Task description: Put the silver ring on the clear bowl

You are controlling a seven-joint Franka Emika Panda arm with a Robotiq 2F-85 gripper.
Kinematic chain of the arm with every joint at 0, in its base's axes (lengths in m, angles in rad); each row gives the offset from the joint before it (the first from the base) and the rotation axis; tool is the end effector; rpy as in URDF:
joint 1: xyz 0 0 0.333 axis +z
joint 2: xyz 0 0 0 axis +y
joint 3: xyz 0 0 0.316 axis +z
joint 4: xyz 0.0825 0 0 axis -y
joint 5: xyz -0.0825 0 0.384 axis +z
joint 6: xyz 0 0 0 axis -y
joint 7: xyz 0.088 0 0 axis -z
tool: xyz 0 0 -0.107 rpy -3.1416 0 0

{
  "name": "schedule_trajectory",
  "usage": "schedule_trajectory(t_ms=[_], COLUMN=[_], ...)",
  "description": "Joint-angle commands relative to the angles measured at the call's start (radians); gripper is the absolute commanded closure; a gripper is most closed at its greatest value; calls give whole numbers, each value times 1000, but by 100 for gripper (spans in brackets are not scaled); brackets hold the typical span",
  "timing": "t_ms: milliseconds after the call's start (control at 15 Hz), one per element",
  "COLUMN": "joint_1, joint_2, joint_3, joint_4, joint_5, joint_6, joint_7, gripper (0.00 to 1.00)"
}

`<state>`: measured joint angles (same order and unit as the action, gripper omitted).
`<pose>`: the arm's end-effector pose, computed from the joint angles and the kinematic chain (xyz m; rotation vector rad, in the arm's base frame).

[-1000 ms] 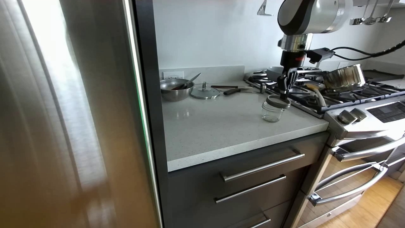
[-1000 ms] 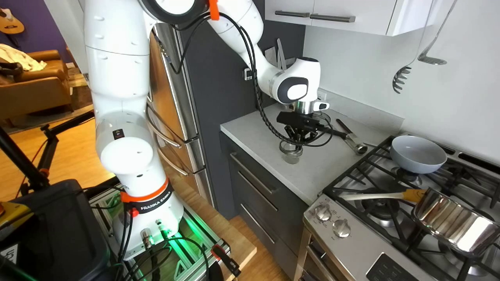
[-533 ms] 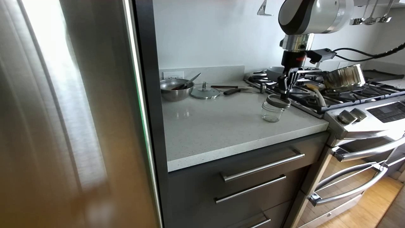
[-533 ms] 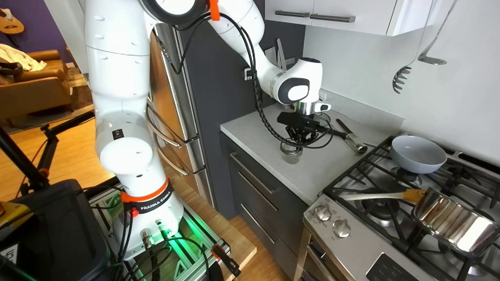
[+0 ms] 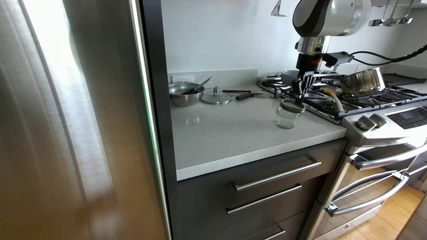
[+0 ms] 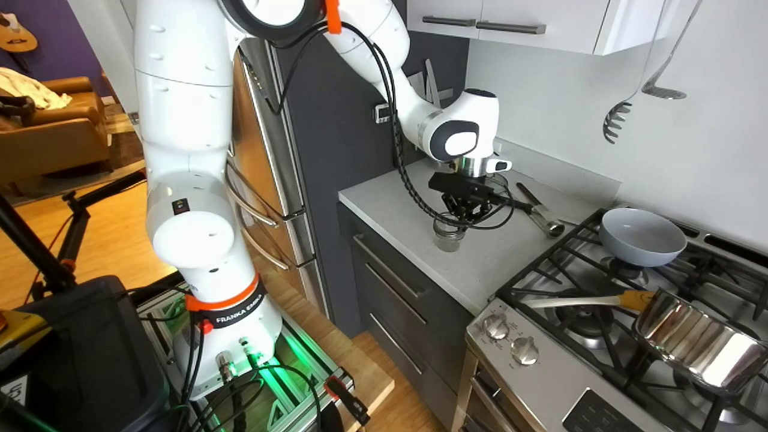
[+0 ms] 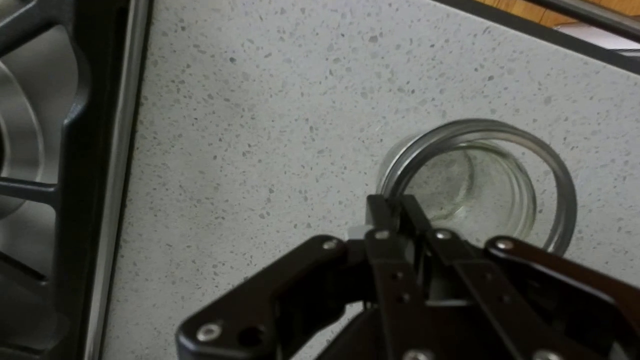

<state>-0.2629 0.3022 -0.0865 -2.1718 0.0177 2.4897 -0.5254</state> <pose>0.5310 -0.1934 0.2547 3.1102 0.2590 0.0142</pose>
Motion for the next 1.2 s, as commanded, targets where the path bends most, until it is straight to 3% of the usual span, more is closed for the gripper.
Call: schedule_trajectory(t_ms=[0,1133], joint_1=[-11,-3], joint_2=[29,79], joint_3=[9,21], joint_4=[27,86], joint_5=[23,3], joint_6=[-13,-45], joint_7=[-6,9], gripper=[98,98])
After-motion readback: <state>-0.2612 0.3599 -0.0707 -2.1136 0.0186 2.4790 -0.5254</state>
